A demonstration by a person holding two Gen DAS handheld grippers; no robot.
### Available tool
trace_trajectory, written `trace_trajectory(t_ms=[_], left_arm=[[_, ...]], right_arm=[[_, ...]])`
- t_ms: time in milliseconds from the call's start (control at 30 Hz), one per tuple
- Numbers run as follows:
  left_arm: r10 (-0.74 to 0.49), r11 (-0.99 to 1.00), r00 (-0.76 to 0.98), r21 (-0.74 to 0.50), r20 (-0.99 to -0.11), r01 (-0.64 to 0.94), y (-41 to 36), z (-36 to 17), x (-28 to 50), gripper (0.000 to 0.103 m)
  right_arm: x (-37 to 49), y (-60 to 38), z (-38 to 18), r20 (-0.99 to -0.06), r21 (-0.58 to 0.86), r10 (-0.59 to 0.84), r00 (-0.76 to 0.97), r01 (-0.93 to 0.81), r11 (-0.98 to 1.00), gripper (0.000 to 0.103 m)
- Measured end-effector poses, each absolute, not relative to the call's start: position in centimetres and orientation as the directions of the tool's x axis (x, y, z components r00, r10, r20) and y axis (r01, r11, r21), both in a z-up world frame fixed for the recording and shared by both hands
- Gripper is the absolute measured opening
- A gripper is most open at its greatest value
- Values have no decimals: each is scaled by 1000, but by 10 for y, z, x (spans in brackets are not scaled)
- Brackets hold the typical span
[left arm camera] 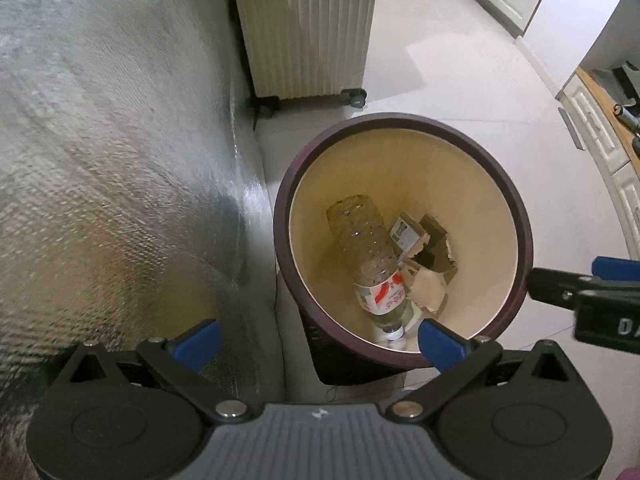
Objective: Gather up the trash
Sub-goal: 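Withdraw both tools from the wastebasket back toward the table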
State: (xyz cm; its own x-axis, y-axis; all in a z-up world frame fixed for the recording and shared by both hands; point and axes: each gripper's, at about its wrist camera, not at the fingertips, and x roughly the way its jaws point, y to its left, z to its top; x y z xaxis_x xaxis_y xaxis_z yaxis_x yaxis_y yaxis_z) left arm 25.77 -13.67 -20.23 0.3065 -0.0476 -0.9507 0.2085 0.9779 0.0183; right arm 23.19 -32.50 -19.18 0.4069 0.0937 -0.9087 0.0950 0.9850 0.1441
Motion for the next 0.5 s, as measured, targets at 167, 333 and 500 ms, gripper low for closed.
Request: trace_trajectory(t_ms=[167, 333, 500], left_arm=[[-60, 977, 339, 14, -939, 212, -134, -190, 247, 103], [-81, 977, 377, 2, -923, 215, -133, -174, 235, 103], [-104, 973, 434, -2, -895, 229, -132, -149, 221, 103]], right_arm=[[213, -333, -176, -888, 157, 95, 449, 102, 982, 83], [195, -338, -157, -866, 150, 84, 492, 97, 984, 88], [178, -344, -141, -845, 145, 63, 531, 114, 983, 94]])
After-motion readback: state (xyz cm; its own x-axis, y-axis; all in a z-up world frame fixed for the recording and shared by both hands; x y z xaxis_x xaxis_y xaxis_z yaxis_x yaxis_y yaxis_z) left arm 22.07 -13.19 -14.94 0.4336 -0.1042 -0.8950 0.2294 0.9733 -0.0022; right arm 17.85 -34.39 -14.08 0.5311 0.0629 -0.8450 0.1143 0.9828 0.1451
